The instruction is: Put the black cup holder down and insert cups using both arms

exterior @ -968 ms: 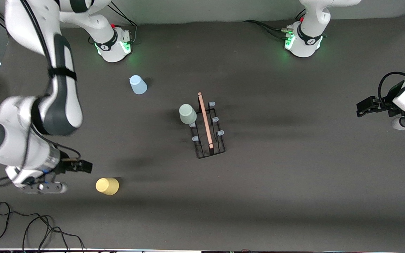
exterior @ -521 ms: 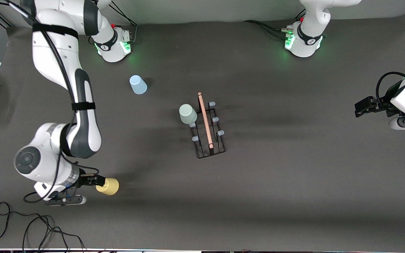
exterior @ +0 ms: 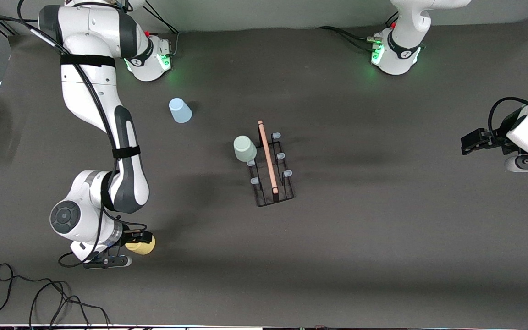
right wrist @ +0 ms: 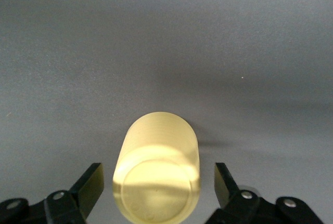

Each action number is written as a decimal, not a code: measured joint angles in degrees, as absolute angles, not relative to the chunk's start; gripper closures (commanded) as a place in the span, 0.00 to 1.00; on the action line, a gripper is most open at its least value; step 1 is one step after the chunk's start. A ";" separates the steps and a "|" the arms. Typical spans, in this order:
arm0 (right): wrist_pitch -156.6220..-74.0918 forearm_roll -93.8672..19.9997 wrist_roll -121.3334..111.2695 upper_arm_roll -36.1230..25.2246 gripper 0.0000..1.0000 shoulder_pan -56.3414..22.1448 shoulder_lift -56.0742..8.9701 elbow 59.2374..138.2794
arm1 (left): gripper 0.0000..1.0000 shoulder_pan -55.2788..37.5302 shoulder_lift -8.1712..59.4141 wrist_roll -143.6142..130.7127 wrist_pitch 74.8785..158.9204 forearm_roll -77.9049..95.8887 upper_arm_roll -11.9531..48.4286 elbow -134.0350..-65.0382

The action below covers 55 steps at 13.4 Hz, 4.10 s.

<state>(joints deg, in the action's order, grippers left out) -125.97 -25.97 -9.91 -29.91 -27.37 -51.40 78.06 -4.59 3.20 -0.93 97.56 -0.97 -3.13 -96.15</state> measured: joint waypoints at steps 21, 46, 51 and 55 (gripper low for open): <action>-95.47 -14.55 58.52 -29.95 0.79 -47.79 -27.59 73.32 | 0.00 -4.62 3.56 -0.99 97.33 -0.96 -3.12 -96.16; -110.80 -14.83 83.32 -19.86 0.18 -50.84 -45.72 67.62 | 0.00 -4.62 3.64 -1.09 97.33 -0.97 -3.20 -95.70; -111.80 -14.85 83.32 -19.92 0.00 -50.87 -46.72 67.17 | 0.00 -4.61 3.65 -1.09 97.33 -0.96 -3.27 -95.68; -108.04 -14.79 83.31 -20.73 0.00 -50.69 -41.65 65.65 | 0.00 -4.50 3.68 -1.08 97.33 -0.97 -3.40 -95.63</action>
<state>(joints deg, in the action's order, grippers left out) -108.04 -14.79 83.31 -20.73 -50.69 -41.65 65.65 -4.50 3.68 -1.08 97.33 -0.97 -3.40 -95.63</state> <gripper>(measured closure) 0.000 0.000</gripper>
